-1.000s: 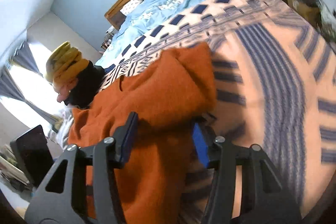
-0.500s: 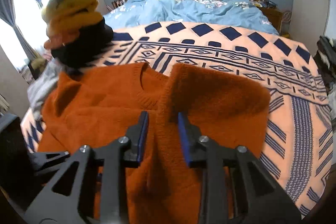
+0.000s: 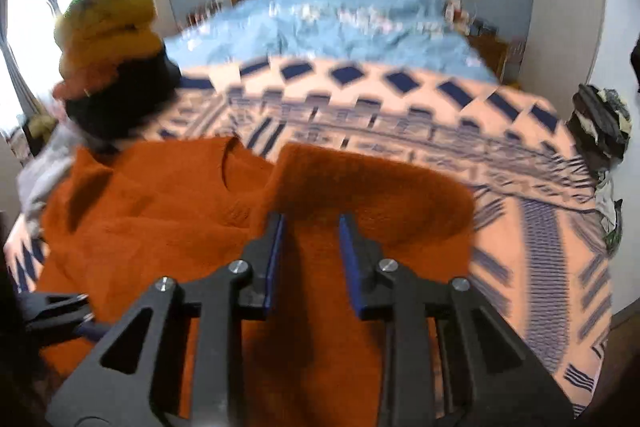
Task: Fold clothes
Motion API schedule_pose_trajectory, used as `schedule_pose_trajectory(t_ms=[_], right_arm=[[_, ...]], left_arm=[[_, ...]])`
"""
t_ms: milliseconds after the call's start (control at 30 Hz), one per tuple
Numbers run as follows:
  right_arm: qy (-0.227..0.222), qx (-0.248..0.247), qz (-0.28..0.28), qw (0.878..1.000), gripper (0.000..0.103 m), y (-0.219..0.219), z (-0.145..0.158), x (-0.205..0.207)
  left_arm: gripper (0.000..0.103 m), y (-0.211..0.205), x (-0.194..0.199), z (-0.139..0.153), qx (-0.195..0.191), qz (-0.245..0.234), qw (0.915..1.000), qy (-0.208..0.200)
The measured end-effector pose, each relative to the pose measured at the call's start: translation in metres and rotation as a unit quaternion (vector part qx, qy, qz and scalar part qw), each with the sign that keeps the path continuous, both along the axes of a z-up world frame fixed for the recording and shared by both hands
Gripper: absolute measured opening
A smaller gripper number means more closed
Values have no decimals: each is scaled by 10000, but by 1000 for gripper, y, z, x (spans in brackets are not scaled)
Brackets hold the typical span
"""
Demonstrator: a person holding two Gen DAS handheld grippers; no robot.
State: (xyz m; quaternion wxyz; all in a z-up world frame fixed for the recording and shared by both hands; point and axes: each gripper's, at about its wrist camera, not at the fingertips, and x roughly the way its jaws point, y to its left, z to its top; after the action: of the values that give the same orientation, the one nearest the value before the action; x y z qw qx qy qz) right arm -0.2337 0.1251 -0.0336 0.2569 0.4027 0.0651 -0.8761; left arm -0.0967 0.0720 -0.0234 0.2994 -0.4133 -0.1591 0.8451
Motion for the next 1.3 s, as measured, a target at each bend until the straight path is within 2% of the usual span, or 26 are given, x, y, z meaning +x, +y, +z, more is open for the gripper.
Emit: schedule_pose_trajectory(t_ms=[100, 167, 267, 300, 367, 467, 533, 633, 733, 800, 933, 1000, 1100, 1167, 1233, 1300], right_arm=[[-178, 473, 208, 9985, 31, -27, -22, -8], [-40, 656, 227, 9976, 31, -33, -22, -5], [-29, 321, 257, 9992, 32, -17, -5, 7], [-18, 192, 268, 9995, 36, -9, 1, 14], [53, -74, 320, 9994, 41, 13, 15, 36], [77, -352, 512, 9980, 41, 40, 23, 76], [70, -202, 583, 9981, 41, 48, 20, 101], [119, 280, 838, 9960, 41, 40, 4, 137], [-25, 618, 1083, 9922, 41, 26, -21, 151], [98, 937, 1059, 9899, 43, 21, -35, 158], [85, 620, 1057, 9924, 46, 27, -27, 168], [41, 690, 1212, 9902, 52, 26, -27, 173], [-92, 953, 1289, 9870, 53, 20, -30, 177], [-22, 981, 1372, 9857, 53, 14, -21, 180], [122, 864, 1515, 9846, 53, 5, -6, 184], [155, 508, 1736, 9834, 55, -10, 10, 180]], left_arm=[[86, -1, 0, 1, 20, 13, 10000, 15], [86, -3, 0, 0, 62, 40, 10000, -4], [86, -10, 0, 2, 150, 111, 9998, -17], [86, -12, 1, 2, 159, 132, 9998, -13], [86, -15, 2, 4, 164, 181, 9997, 10], [86, -17, 0, 7, 168, 228, 9996, 12], [86, -16, 1, 9, 123, 250, 9996, 23], [86, -13, 5, 14, -1, 284, 9996, 54], [86, -15, 15, 18, -68, 306, 9995, 40], [86, -17, 18, 20, -132, 343, 9993, 51], [86, -33, 39, 22, -175, 397, 9991, 22], [86, -46, 53, 22, -167, 478, 9987, 45], [86, -67, 80, 22, -259, 646, 9975, 126], [86, -83, 99, 21, -350, 818, 9959, 160], [86, -104, 126, 19, -485, 1031, 9932, 239], [86, -123, 146, 16, -576, 1277, 9899, 211]])
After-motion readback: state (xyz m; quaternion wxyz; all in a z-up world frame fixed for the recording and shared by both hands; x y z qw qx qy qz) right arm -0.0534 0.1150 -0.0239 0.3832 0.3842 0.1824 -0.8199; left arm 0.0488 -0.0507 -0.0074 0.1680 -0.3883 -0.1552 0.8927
